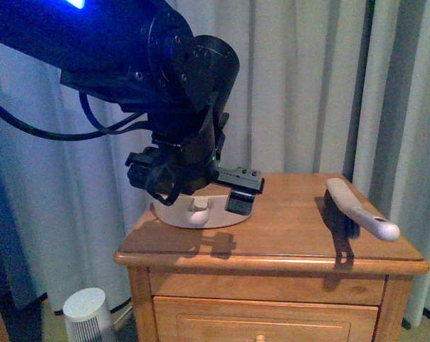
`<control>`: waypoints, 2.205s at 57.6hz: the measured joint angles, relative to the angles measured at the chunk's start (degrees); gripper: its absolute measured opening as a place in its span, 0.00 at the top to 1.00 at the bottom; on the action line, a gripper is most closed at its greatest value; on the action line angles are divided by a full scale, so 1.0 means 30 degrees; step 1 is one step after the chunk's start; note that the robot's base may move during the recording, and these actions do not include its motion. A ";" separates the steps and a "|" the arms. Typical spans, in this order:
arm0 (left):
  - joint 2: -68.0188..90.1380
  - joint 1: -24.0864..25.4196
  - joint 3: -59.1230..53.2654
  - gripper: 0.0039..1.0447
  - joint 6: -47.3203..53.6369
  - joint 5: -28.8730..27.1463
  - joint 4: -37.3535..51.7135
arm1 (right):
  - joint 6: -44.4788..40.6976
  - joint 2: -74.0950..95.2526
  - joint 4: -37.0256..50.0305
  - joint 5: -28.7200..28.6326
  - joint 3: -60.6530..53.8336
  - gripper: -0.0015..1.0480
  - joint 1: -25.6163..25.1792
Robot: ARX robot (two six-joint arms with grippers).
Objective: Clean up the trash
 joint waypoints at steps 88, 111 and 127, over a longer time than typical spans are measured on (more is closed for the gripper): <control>0.0488 0.0503 -0.1122 0.73 0.0546 0.0452 0.2506 | 0.0000 0.0000 0.0000 0.0000 0.0000 0.07 0.0000; -0.6229 0.0605 -0.8663 0.73 0.1202 0.1005 1.0265 | 0.0000 0.0000 0.0000 0.0000 0.0000 0.07 0.0000; -1.3464 0.1231 -1.6538 0.73 0.2696 0.1319 1.6990 | 0.0000 0.0000 0.0000 0.0000 0.0000 0.07 0.0000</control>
